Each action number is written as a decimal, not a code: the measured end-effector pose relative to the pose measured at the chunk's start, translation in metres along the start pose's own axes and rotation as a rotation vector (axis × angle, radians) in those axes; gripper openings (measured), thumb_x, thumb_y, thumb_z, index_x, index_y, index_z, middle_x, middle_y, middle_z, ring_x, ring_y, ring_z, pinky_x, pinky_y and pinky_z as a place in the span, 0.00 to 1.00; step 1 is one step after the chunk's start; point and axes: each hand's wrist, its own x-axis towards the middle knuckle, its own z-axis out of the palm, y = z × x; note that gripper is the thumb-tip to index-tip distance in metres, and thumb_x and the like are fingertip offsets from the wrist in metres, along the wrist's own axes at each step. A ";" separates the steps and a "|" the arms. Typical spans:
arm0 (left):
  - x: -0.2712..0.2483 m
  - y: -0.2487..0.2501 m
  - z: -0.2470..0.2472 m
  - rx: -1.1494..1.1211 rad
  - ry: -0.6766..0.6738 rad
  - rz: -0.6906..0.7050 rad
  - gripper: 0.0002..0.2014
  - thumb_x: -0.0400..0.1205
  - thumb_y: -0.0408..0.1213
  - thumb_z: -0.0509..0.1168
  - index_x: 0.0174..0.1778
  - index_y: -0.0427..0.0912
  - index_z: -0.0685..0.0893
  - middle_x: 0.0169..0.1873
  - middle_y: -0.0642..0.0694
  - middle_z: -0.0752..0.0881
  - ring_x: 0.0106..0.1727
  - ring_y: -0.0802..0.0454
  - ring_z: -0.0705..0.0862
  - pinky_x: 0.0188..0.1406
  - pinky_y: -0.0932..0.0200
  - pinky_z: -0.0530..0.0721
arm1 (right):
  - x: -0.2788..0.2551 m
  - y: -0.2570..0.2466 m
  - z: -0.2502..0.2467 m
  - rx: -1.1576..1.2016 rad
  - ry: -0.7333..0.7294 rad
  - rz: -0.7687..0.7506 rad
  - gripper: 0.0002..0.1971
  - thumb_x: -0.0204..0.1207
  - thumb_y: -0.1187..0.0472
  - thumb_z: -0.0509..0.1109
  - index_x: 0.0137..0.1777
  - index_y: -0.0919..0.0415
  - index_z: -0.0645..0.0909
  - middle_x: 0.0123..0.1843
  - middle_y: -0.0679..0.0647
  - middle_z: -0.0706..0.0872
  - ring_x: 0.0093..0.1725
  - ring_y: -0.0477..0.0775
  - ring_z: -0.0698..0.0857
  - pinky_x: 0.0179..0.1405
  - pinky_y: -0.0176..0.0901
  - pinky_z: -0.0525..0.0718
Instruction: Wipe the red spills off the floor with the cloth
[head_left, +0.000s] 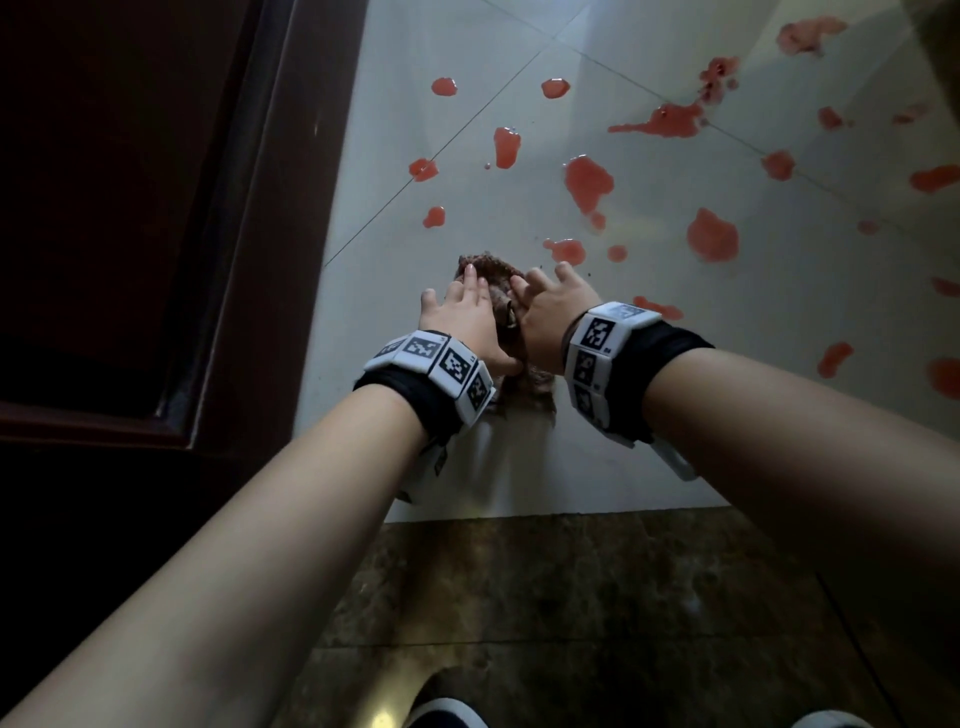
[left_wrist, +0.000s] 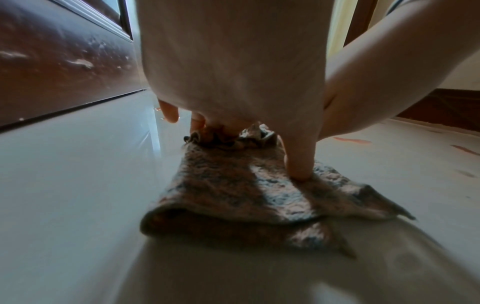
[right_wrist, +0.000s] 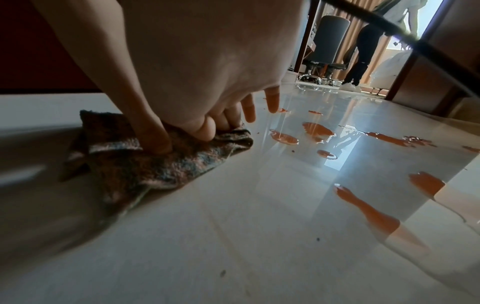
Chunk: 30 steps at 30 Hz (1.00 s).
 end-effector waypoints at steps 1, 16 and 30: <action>0.002 0.002 -0.001 0.001 0.004 0.002 0.55 0.73 0.66 0.63 0.83 0.36 0.43 0.84 0.40 0.42 0.84 0.45 0.50 0.78 0.41 0.54 | 0.001 0.003 0.001 0.007 -0.006 0.010 0.34 0.82 0.42 0.52 0.83 0.62 0.56 0.85 0.58 0.53 0.81 0.56 0.55 0.75 0.54 0.59; 0.033 0.030 -0.021 -0.025 0.045 0.053 0.55 0.72 0.66 0.63 0.83 0.37 0.43 0.84 0.42 0.41 0.84 0.45 0.49 0.78 0.41 0.55 | 0.014 0.042 0.028 0.120 0.050 0.130 0.36 0.82 0.44 0.54 0.83 0.65 0.51 0.85 0.57 0.54 0.81 0.56 0.56 0.75 0.54 0.61; 0.042 0.071 -0.026 0.000 0.076 0.147 0.52 0.74 0.63 0.62 0.83 0.38 0.43 0.84 0.42 0.42 0.84 0.45 0.50 0.77 0.42 0.56 | -0.003 0.066 0.054 0.276 0.098 0.261 0.27 0.84 0.47 0.51 0.76 0.62 0.68 0.76 0.56 0.71 0.76 0.56 0.62 0.72 0.51 0.62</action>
